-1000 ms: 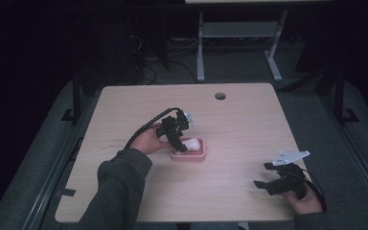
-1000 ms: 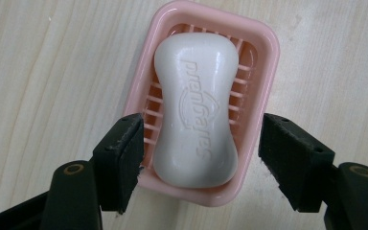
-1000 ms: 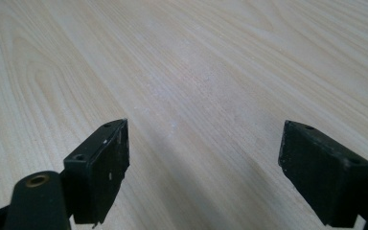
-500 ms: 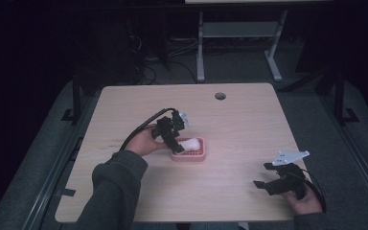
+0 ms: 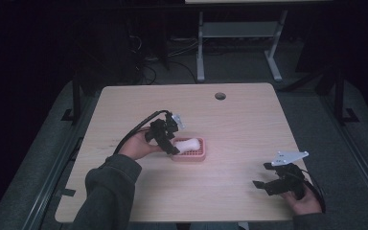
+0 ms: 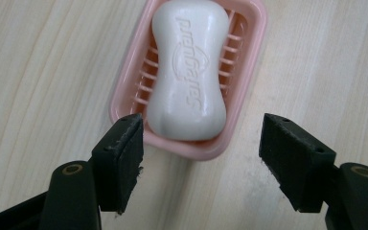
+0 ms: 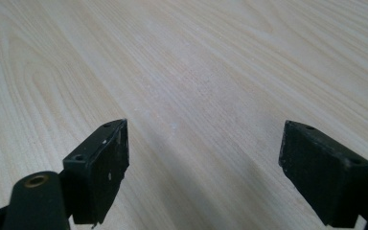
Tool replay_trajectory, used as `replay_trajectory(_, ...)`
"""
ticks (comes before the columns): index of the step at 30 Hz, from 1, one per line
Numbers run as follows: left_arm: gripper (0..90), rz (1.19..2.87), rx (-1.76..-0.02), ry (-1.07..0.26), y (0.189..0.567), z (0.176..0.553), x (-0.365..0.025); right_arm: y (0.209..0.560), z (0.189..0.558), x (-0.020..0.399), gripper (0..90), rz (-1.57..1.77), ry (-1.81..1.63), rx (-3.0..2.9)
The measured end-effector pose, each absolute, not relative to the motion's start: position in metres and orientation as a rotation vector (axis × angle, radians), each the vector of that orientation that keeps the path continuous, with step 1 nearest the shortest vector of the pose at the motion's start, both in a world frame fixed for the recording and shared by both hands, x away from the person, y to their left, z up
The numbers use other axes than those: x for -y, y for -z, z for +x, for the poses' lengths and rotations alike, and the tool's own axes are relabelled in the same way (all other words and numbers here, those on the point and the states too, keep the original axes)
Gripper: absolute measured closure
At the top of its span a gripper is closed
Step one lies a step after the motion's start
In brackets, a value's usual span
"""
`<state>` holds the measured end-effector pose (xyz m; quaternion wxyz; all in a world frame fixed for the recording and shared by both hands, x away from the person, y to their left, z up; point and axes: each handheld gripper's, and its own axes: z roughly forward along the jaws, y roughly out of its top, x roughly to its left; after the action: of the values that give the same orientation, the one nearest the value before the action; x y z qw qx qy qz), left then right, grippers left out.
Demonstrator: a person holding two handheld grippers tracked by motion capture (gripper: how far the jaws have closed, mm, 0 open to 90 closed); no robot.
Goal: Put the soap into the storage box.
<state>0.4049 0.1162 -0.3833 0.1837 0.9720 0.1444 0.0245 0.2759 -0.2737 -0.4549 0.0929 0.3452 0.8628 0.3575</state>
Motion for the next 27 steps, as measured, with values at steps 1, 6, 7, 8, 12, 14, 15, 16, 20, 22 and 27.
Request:
replay_trajectory(1, 31.6, 2.741, -0.407, -0.067, 0.383, 0.404, -0.118, 0.455, 0.276, 0.274, 17.0, 1.018, -1.059, -2.561)
replay_trajectory(6, 32.0, 2.737, -0.417, -0.054, 0.384, 0.399, -0.124, 0.455, 0.276, 0.272, 17.1, 1.022, -1.053, -2.564)
replay_trajectory(7, 32.0, 2.737, -0.419, -0.05, 0.383, 0.398, -0.125, 0.455, 0.276, 0.272, 17.1, 1.023, -1.052, -2.563)
replay_trajectory(8, 32.1, 2.737, -0.418, -0.049, 0.383, 0.397, -0.125, 0.455, 0.276, 0.272, 17.1, 1.026, -1.052, -2.562)
replay_trajectory(12, 32.0, 2.73, -0.417, -0.05, 0.384, 0.394, -0.128, 0.455, 0.276, 0.272, 17.1, 1.031, -1.048, -2.561)
replay_trajectory(14, 31.8, 2.73, -0.415, -0.052, 0.385, 0.392, -0.129, 0.455, 0.277, 0.273, 17.0, 1.028, -1.046, -2.564)
replay_trajectory(15, 31.8, 2.73, -0.415, -0.052, 0.385, 0.392, -0.129, 0.455, 0.277, 0.273, 17.1, 1.03, -1.043, -2.564)
replay_trajectory(16, 31.5, 2.733, -0.411, -0.048, 0.385, 0.39, -0.13, 0.456, 0.277, 0.273, 17.0, 1.024, -1.043, -2.565)
replay_trajectory(20, 31.5, 2.721, -0.408, -0.049, 0.385, 0.385, -0.133, 0.456, 0.277, 0.273, 17.1, 1.028, -1.045, -2.566)
replay_trajectory(22, 31.5, 2.714, -0.413, -0.05, 0.386, 0.382, -0.136, 0.456, 0.277, 0.273, 17.1, 1.033, -1.043, -2.566)
replay_trajectory(27, 31.5, 2.712, -0.413, -0.068, 0.386, 0.375, -0.144, 0.457, 0.277, 0.272, 17.1, 1.031, -1.04, -2.566)
